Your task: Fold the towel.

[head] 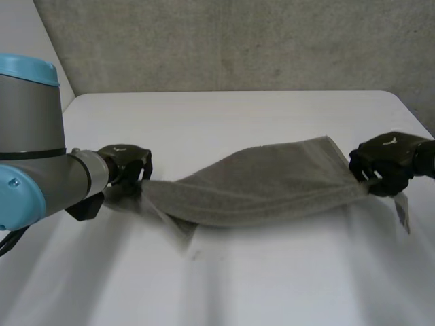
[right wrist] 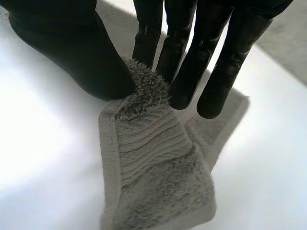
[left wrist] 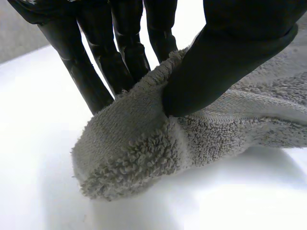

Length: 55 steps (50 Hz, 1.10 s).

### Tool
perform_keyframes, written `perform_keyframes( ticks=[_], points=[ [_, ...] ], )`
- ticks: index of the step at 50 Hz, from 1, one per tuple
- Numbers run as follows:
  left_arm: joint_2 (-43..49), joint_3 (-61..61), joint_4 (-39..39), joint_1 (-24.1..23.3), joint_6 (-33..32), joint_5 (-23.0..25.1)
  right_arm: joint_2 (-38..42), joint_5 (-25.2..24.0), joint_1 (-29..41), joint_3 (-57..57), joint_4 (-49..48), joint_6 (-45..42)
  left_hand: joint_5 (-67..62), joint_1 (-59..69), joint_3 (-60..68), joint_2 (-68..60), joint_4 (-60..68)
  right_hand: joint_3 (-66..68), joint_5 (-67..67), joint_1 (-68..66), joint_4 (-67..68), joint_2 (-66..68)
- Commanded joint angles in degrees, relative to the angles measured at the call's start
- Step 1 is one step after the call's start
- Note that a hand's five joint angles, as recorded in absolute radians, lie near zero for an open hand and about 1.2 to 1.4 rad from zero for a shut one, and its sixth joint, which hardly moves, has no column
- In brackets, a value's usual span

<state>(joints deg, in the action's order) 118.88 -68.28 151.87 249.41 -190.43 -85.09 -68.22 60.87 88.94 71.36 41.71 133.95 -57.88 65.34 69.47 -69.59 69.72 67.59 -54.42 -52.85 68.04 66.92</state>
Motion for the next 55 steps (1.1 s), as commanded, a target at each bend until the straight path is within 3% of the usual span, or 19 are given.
perform_keyframes(
  ticks=[1, 7, 15, 19, 20, 21, 22, 23, 24, 25, 32, 40, 42, 45, 50, 55],
  points=[
    [3.98, 4.01, 0.80, 1.35, -3.28, 0.01, 6.24, 3.98, 6.94, -3.77, -4.26, 0.33, -12.12, 14.66, 10.53, -10.41, 10.28, 12.41, -15.58, -27.15, 11.96, 13.08],
    [8.73, 10.44, 1.06, 1.43, -3.46, 0.01, 8.63, 5.75, 8.27, -5.45, -8.58, 2.80, -12.12, 14.66, 10.53, -10.41, 10.28, 12.41, -15.58, -27.15, 11.96, 13.08],
    [19.81, 22.13, 3.08, 1.70, -3.81, -0.43, 14.34, 7.42, 12.23, -8.26, -22.46, 7.29, -12.12, 14.66, 10.53, -10.41, 10.28, 12.41, -15.58, -27.15, 11.96, 13.08],
    [25.42, 28.88, 4.66, 1.61, -3.81, -0.52, 16.97, 12.32, 14.42, -8.52, -31.75, 9.13, -12.12, 14.66, 10.53, -10.41, 10.28, 12.41, -15.58, -27.15, 11.96, 13.08],
    [25.78, 29.68, 4.58, 1.70, -3.38, -0.34, 17.24, 14.17, 15.03, -8.00, -34.22, 9.48, -3.49, 6.02, 1.89, -1.78, 1.64, 12.41, -15.58, -27.15, 11.96, 13.08],
    [25.78, 29.69, 4.58, 1.70, -3.37, -0.34, 17.24, 14.18, 15.04, -8.00, -34.24, 9.48, -3.40, 5.94, 1.80, -1.69, 1.55, 12.41, -15.58, -27.15, 11.96, 13.08],
    [25.87, 29.43, 4.40, 1.61, -3.11, -0.34, 17.24, 15.66, 15.56, -7.39, -36.24, 9.75, 16.25, -13.71, -17.85, 17.96, -18.10, 12.41, -15.58, -27.15, 11.96, 13.08],
    [25.87, 29.43, 4.40, 1.61, -3.11, -0.34, 17.24, 15.68, 15.57, -7.38, -36.26, 9.75, 16.45, -13.91, -18.04, 18.16, -18.30, 12.41, -15.58, -27.15, 11.96, 13.08],
    [25.35, 28.12, 4.23, 1.35, -3.11, -0.17, 16.98, 16.55, 15.65, -6.68, -37.65, 9.84, 32.94, -30.40, -34.53, 34.65, -34.78, 12.41, -15.58, -27.15, 11.96, 13.08],
    [23.69, 26.20, 4.14, 1.26, -3.11, -0.16, 16.80, 17.25, 15.65, -5.89, -38.54, 9.75, 38.93, -36.39, -40.53, 40.64, -40.78, 12.41, -15.58, -27.15, 11.96, 13.08],
    [10.67, 10.62, 7.48, -0.24, -3.37, 0.89, 16.71, 17.96, 15.65, -5.18, -38.90, 9.57, 38.32, -35.78, -39.91, 40.03, -40.17, 12.41, -15.58, -27.15, 11.96, 13.08],
    [-3.22, -9.59, 20.48, -2.17, -4.69, 5.02, 17.15, 17.52, 15.48, -3.86, -38.81, 9.84, 28.73, -26.19, -30.33, 30.44, -30.58, 12.41, -15.58, -27.15, 11.96, 13.08],
    [-6.72, -16.24, 24.07, -2.34, -7.57, 7.03, 17.15, 17.26, 15.39, -3.08, -38.81, 9.84, 25.04, -22.50, -26.63, 26.75, -26.89, 12.41, -15.58, -27.15, 11.96, 13.08],
    [-8.05, -19.53, 25.58, -2.35, -9.88, 7.92, 17.06, 17.26, 15.39, -2.90, -38.81, 9.75, 25.03, -22.49, -26.62, 26.74, -26.88, 12.41, -15.58, -27.15, 11.96, 13.08],
    [-8.85, -26.11, 31.11, -2.78, -19.17, 8.80, 16.98, 17.17, 15.30, -2.46, -38.72, 9.75, 25.03, -22.49, -26.62, 26.74, -26.88, 12.41, -15.58, -27.15, 11.96, 13.08],
    [-7.79, -26.73, 33.05, -3.14, -22.44, 8.54, 16.89, 17.17, 15.30, -1.67, -38.63, 9.66, 25.20, -22.66, -26.79, 26.91, -27.04, 12.41, -15.58, -27.15, 11.96, 13.08]
  ],
)
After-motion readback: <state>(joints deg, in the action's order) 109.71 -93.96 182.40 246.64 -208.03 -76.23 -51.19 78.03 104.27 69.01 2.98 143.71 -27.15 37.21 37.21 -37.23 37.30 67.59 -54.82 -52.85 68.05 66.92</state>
